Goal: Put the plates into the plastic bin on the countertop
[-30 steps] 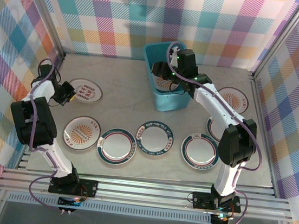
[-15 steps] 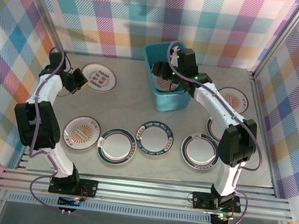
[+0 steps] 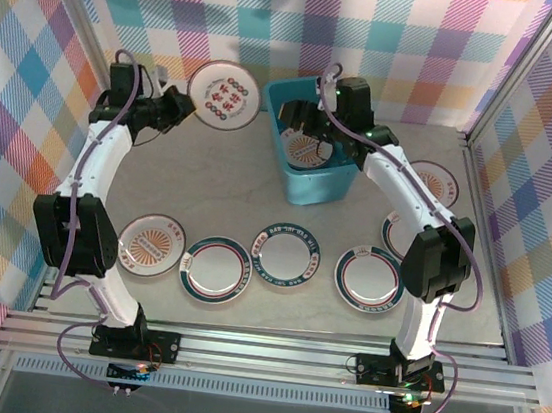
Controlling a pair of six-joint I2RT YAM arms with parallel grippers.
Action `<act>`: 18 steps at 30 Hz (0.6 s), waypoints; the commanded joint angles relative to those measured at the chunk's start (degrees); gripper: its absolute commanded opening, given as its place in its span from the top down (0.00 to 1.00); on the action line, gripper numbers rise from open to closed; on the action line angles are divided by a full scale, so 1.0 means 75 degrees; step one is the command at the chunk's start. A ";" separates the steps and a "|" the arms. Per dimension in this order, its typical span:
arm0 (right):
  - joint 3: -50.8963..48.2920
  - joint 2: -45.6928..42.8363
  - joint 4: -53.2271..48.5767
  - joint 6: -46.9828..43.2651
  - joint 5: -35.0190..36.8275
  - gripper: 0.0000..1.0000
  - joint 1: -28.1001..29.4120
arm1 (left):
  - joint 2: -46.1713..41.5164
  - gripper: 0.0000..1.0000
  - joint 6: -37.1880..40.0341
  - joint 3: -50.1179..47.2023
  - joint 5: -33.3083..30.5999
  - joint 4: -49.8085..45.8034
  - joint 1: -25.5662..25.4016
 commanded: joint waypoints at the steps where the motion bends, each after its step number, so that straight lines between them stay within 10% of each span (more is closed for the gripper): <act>1: 0.0241 0.0131 0.0251 0.0212 -0.0465 0.41 -0.0089 | 0.0061 1.00 -0.0279 0.0457 0.0720 0.1094 -0.0263; 18: -0.1032 -0.0339 0.2317 0.0907 -0.0196 0.45 -0.0270 | 0.0329 1.00 -0.0760 0.0746 0.1140 0.2076 -0.1011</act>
